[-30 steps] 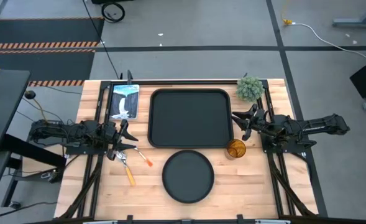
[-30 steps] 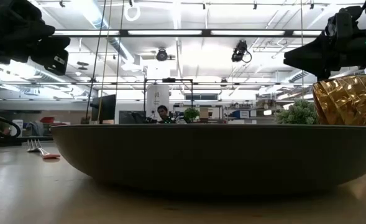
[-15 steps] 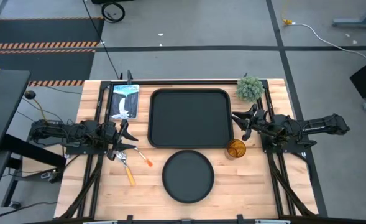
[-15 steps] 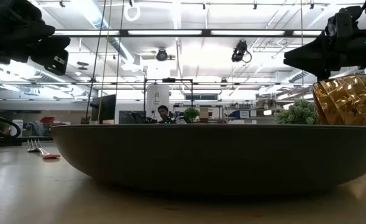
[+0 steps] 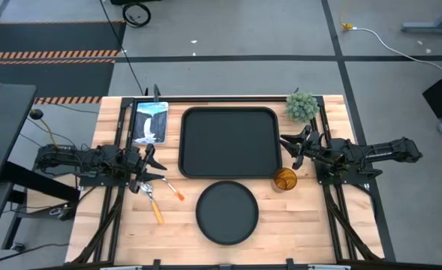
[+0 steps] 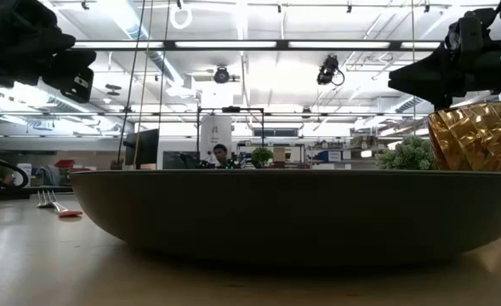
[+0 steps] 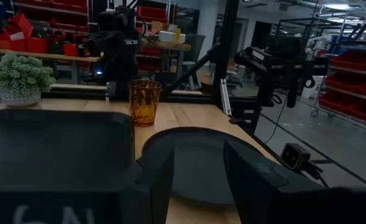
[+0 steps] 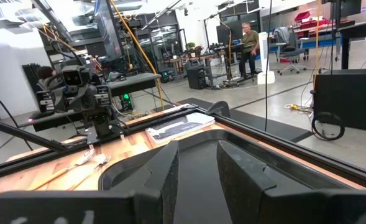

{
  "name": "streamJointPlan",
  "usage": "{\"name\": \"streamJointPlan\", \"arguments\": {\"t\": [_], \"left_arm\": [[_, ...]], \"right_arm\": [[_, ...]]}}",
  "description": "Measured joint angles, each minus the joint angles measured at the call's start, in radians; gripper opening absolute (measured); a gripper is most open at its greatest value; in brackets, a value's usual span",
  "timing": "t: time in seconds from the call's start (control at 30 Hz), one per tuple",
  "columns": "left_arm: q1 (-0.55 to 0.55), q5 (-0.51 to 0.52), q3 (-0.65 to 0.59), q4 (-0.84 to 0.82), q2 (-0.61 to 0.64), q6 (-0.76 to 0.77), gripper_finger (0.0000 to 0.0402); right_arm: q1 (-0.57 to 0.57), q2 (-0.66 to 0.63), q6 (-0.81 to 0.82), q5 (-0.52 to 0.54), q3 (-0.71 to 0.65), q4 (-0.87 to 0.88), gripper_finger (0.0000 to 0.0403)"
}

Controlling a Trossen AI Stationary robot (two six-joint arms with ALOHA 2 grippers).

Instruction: Pick and place plate/cup/fork/spoon on tray

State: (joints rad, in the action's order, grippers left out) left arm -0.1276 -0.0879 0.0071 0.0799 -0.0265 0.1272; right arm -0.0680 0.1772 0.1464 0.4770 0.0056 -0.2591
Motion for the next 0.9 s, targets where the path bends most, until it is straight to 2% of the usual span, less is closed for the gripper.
{"name": "streamJointPlan", "arguments": {"t": [0.13, 0.37, 0.57, 0.73, 0.8, 0.9], "left_arm": [[0.0, 0.021, 0.0, 0.04, 0.0, 0.153, 0.0146], [0.0, 0.029, 0.0, 0.006, 0.0, 0.155, 0.0146], [0.0, 0.117, 0.0, 0.017, 0.0, 0.135, 0.0146], [0.0, 0.284, 0.0, 0.035, -0.015, -0.021, 0.0146], [0.0, 0.365, 0.0, 0.083, -0.031, -0.11, 0.0146], [0.0, 0.425, 0.0, 0.175, -0.063, -0.221, 0.0146]], "right_arm": [[0.0, 0.0, 0.0, 0.0, 0.0, 0.0, 0.0116], [0.0, 0.0, 0.0, 0.0, 0.0, 0.0, 0.0116], [0.0, 0.0, 0.0, 0.0, 0.0, 0.0, 0.0116], [0.0, 0.0, -0.008, 0.0, 0.0, -0.001, 0.0116], [0.0, 0.0, -0.01, 0.0, 0.0, -0.001, 0.0116], [0.0, 0.0, -0.009, 0.0, 0.0, -0.001, 0.0116]]}}
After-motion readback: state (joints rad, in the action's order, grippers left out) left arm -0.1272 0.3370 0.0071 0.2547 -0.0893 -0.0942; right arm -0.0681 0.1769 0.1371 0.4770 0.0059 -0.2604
